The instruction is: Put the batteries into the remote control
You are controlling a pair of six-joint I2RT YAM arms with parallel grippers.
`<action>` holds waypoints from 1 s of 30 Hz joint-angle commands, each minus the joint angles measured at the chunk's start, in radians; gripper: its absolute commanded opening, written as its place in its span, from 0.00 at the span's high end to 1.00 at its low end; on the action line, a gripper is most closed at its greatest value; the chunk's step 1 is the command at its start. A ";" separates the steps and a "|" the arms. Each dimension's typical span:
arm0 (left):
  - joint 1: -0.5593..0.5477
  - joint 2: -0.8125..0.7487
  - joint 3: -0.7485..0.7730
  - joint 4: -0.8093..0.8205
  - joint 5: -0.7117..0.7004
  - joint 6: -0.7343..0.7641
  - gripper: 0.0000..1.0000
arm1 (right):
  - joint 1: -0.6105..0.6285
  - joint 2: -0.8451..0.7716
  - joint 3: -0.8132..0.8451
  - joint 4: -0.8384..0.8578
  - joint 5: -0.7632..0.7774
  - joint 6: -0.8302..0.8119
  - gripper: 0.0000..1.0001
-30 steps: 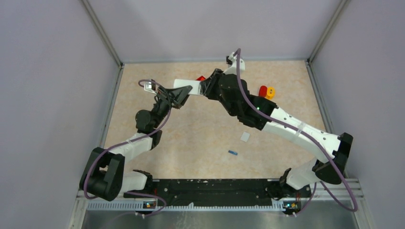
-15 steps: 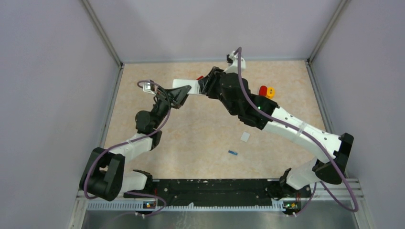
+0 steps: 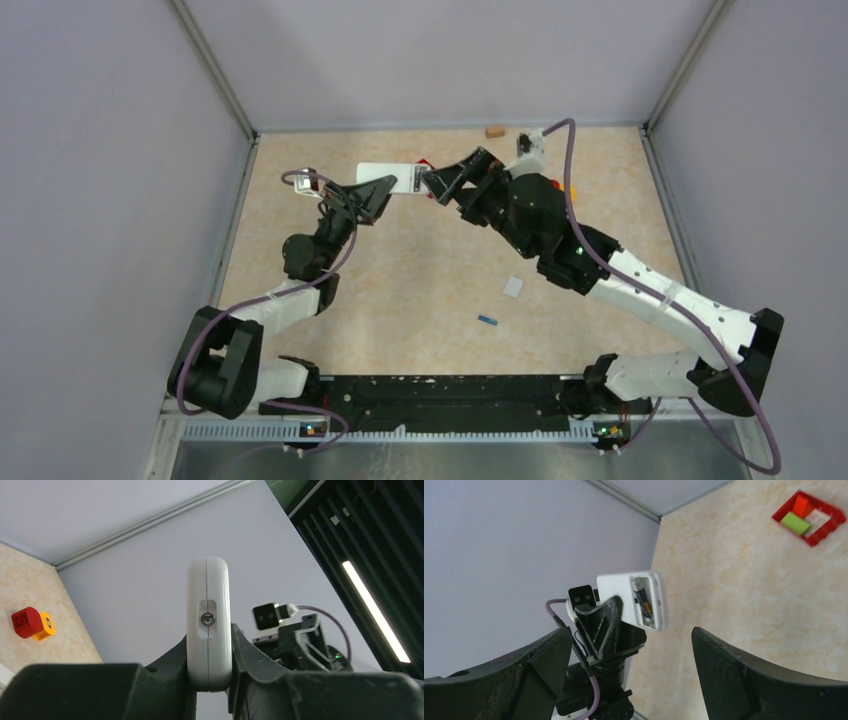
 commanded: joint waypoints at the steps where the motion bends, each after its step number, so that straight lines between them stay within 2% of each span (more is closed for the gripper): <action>1: 0.000 0.005 -0.005 0.107 -0.023 0.050 1.00 | -0.056 -0.079 -0.237 0.276 -0.137 0.297 0.10; 6: 0.000 0.009 -0.003 0.104 -0.022 0.064 1.00 | -0.095 -0.076 -0.368 0.457 -0.218 0.474 0.11; 10: 0.000 0.017 -0.006 0.104 -0.025 0.063 1.00 | -0.096 -0.055 -0.386 0.552 -0.215 0.523 0.11; 15: 0.000 0.042 0.000 0.121 -0.031 0.033 1.00 | -0.099 -0.034 -0.395 0.601 -0.206 0.583 0.11; 23: 0.001 0.146 0.009 0.256 -0.011 -0.159 1.00 | -0.108 0.059 -0.355 0.629 -0.284 0.711 0.10; 30: -0.001 0.136 -0.006 0.256 -0.011 -0.148 1.00 | -0.109 0.108 -0.324 0.637 -0.297 0.738 0.10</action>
